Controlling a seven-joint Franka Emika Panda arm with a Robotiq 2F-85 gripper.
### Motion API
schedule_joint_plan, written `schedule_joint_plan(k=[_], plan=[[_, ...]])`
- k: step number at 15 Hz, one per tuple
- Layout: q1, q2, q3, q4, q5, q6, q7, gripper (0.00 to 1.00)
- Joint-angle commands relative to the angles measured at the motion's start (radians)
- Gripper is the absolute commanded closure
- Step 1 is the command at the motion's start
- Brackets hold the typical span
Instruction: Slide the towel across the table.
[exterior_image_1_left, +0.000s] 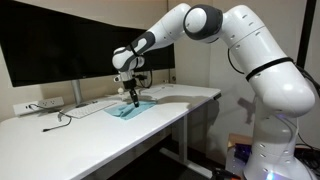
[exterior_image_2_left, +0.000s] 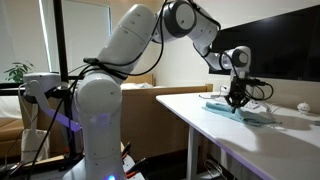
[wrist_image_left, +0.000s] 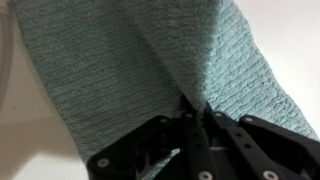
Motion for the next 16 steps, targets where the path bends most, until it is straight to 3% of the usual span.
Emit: schedule_joint_plan(k=[1, 11, 16], plan=[[-0.046, -0.029, -0.022, -0.031, -0.010, 0.002, -0.030, 0.91], [-0.170, -0.020, -0.103, 0.008, -0.033, -0.018, -0.183, 0.91], [-0.215, -0.019, -0.148, 0.033, -0.098, -0.032, -0.305, 0.91]])
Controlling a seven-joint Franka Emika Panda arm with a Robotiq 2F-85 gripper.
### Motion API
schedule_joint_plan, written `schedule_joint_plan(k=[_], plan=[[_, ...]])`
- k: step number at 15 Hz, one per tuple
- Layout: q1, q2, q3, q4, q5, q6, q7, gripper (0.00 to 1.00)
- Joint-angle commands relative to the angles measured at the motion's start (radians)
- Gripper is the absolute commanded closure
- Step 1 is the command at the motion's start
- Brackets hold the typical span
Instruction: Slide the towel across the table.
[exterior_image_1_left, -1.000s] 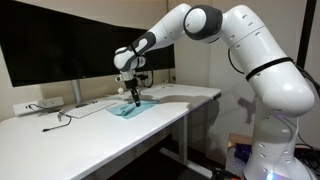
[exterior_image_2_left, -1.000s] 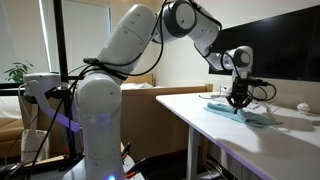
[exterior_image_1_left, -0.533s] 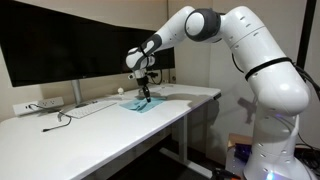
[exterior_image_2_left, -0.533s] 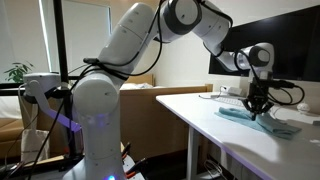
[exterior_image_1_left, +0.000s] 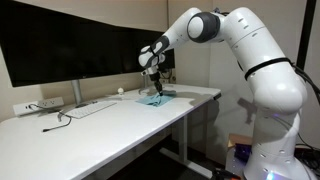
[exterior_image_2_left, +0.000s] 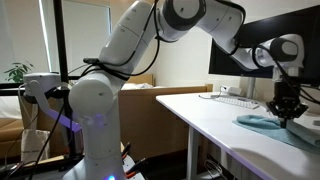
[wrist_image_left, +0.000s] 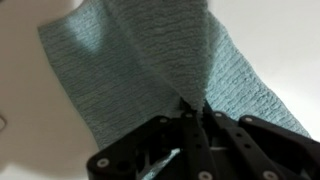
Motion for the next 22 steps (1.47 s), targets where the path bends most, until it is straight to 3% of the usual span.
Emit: schedule_joint_plan(k=[1, 8, 14, 22], plan=[[-0.032, -0.014, -0.021, 0.006, -0.056, -0.027, -0.101, 0.91], [-0.109, 0.078, -0.061, 0.095, -0.093, -0.027, -0.284, 0.91], [-0.188, 0.190, -0.096, 0.271, -0.113, 0.057, -0.387, 0.91], [-0.319, 0.336, -0.105, 0.522, -0.073, 0.041, -0.441, 0.91]])
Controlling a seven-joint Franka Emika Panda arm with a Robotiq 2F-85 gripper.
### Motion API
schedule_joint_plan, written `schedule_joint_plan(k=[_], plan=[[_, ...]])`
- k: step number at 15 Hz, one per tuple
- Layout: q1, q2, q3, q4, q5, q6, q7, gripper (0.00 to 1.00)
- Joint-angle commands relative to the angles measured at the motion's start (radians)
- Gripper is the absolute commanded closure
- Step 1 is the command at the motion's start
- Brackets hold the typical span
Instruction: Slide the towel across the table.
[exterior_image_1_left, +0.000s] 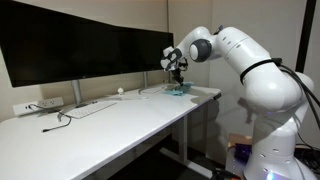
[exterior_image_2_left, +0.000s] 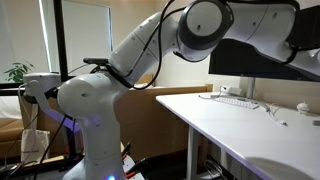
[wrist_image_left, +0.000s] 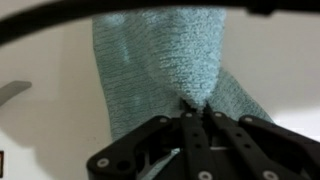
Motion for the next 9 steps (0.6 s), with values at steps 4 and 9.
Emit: schedule_joint_plan(k=[4, 9], plan=[[-0.103, 0.143, -0.002, 0.207, 0.025, -0.060, -0.024, 0.91], [-0.170, 0.242, 0.007, 0.372, 0.051, -0.162, 0.005, 0.91]])
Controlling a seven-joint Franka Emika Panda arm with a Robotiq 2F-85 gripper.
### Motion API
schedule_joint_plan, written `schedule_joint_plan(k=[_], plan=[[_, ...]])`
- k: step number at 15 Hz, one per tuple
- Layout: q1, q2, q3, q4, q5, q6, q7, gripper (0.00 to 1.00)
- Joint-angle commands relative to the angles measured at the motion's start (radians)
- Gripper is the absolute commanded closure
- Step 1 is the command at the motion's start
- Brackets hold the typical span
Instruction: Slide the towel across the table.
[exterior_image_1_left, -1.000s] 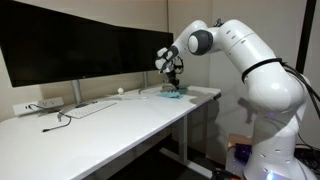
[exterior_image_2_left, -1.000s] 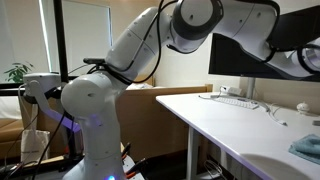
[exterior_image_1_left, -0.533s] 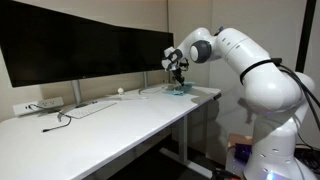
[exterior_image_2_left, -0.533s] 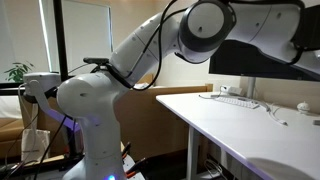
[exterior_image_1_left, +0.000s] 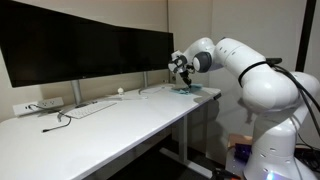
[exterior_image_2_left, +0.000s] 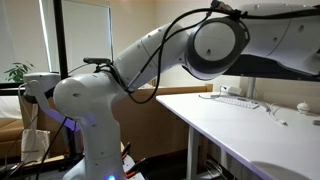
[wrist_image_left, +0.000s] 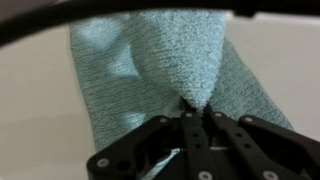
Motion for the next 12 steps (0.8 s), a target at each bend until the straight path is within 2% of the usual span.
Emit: schedule_joint_plan(k=[1, 6, 12], plan=[[-0.049, 0.062, 0.014, 0.131, 0.050, -0.086, 0.021, 0.91], [-0.098, 0.105, 0.045, 0.250, 0.129, -0.225, 0.086, 0.91], [-0.079, 0.181, 0.074, 0.380, 0.127, -0.320, 0.090, 0.91]])
